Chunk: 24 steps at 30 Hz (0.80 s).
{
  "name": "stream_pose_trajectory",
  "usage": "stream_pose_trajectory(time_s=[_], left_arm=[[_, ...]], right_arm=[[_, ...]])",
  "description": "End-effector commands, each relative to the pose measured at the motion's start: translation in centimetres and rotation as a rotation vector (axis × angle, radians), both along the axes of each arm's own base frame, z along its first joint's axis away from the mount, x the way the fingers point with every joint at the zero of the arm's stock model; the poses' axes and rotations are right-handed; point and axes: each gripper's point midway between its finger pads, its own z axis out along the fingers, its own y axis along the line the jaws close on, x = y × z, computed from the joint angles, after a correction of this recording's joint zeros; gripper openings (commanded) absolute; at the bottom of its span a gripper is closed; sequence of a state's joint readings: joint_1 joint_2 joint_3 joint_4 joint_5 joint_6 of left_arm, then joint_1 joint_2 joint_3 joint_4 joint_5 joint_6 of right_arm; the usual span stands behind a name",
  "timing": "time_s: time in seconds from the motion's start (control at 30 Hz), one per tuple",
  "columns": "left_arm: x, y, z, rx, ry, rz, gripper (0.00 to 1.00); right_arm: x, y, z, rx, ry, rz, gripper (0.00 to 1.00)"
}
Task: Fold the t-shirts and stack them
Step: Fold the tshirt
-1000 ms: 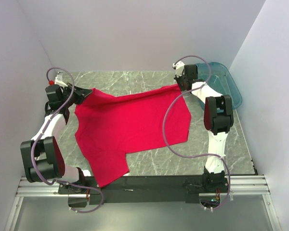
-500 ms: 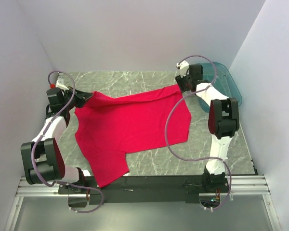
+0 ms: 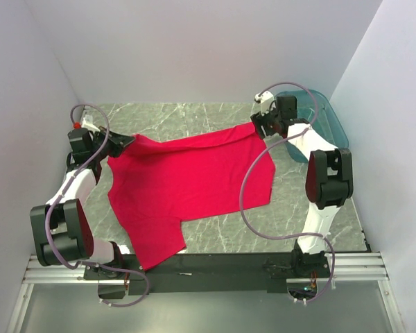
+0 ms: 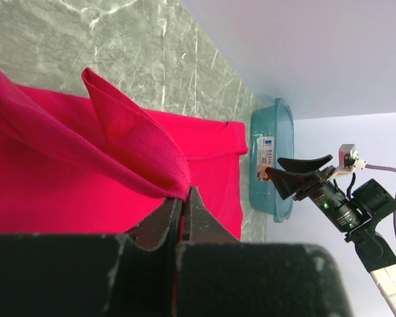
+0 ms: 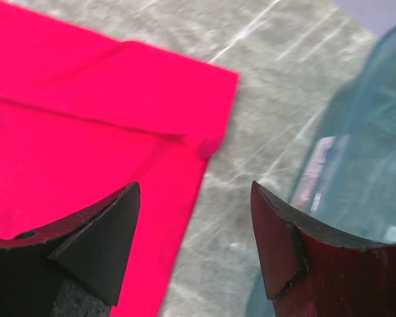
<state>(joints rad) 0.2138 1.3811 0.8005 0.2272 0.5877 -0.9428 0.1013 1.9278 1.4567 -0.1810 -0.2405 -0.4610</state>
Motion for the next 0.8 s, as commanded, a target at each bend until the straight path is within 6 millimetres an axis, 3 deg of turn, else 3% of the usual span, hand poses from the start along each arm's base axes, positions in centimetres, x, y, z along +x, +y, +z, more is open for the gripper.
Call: stream_pose_trajectory(time_s=[0.0,0.53,0.7,0.77], left_arm=[[-0.5,-0.3,1.6,0.035,-0.078,-0.032,0.01],[-2.4,-0.5,-0.1,0.036,-0.041,-0.018,0.01],[-4.6,-0.4,-1.6,0.039,0.005,0.027,0.01],[-5.9,-0.3,-2.8,0.029,0.046,0.052,0.06]], right_arm=[[-0.6,0.8,2.9,0.063,-0.042,0.031,0.75],[-1.7,1.0,2.3,0.086,-0.019,0.032,0.75],[-1.9,1.1,2.5,0.092,-0.024,0.035,0.75],[-2.1,1.1,2.5,0.092,-0.022,0.035,0.75]])
